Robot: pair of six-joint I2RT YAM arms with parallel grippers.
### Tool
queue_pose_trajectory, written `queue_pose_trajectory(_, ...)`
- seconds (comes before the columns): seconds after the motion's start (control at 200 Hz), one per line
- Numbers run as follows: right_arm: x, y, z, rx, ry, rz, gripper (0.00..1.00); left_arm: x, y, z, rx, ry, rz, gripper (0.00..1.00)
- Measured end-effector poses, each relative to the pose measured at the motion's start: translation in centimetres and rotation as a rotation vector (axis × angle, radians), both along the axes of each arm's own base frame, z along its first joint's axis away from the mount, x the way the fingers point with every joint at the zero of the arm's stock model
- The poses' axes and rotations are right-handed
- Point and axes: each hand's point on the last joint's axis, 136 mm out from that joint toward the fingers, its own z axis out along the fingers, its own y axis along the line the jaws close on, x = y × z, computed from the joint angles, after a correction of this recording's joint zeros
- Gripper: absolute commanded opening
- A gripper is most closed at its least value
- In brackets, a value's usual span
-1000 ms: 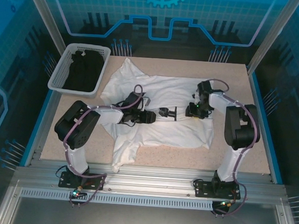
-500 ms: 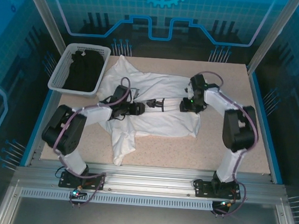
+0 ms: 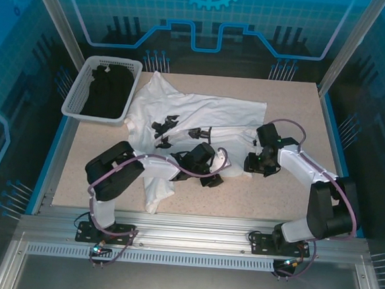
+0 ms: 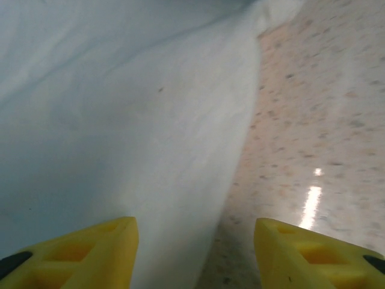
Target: Fold the inside-out t-shirt
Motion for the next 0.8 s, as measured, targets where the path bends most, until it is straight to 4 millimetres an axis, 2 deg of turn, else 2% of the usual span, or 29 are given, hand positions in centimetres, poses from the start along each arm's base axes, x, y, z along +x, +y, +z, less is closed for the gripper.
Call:
queue_pose_trajectory(0.08, 0.1, 0.3, -0.6, -0.001, 0.001, -0.006, 0.41, 0.4, 0.1, -0.8, 0.031, -0.011, 0.004, 0.40)
queue_pose_trajectory(0.18, 0.2, 0.6, -1.9, -0.017, 0.026, -0.001, 0.38, 0.8, 0.1, -0.7, 0.044, -0.033, 0.001, 0.25)
queue_pose_trajectory(0.3, 0.2, 0.5, -3.7, -0.040, 0.072, -0.005, 0.17, 0.9, 0.3, -0.8, 0.055, -0.038, 0.002, 0.04)
queue_pose_trajectory(0.34, 0.3, 0.6, -4.0, -0.045, 0.084, 0.001, 0.11, 1.0, 0.4, -0.8, 0.049, -0.032, 0.007, 0.00)
queue_pose_trajectory(0.405, 0.9, 0.7, -3.8, -0.049, 0.077, 0.014, 0.07, 0.8, 0.5, -0.6, 0.036, -0.010, 0.009, 0.00)
queue_pose_trajectory(0.475, 2.1, 1.2, -2.6, -0.037, 0.045, 0.043, 0.06, 0.3, 1.1, -0.5, 0.021, 0.035, 0.010, 0.00)
queue_pose_trajectory(0.65, 5.9, 4.5, 1.1, 0.066, -0.035, 0.192, 0.06, -0.2, 3.0, 1.5, -0.109, 0.180, 0.046, 0.00)
queue_pose_trajectory(0.71, 7.2, 5.4, 1.3, 0.082, -0.038, 0.234, 0.06, 0.1, 3.6, 2.3, -0.158, 0.217, 0.064, 0.00)
queue_pose_trajectory(0.8, 8.9, 6.0, 0.6, 0.072, -0.023, 0.269, 0.08, 0.5, 4.2, 3.2, -0.217, 0.261, 0.086, 0.00)
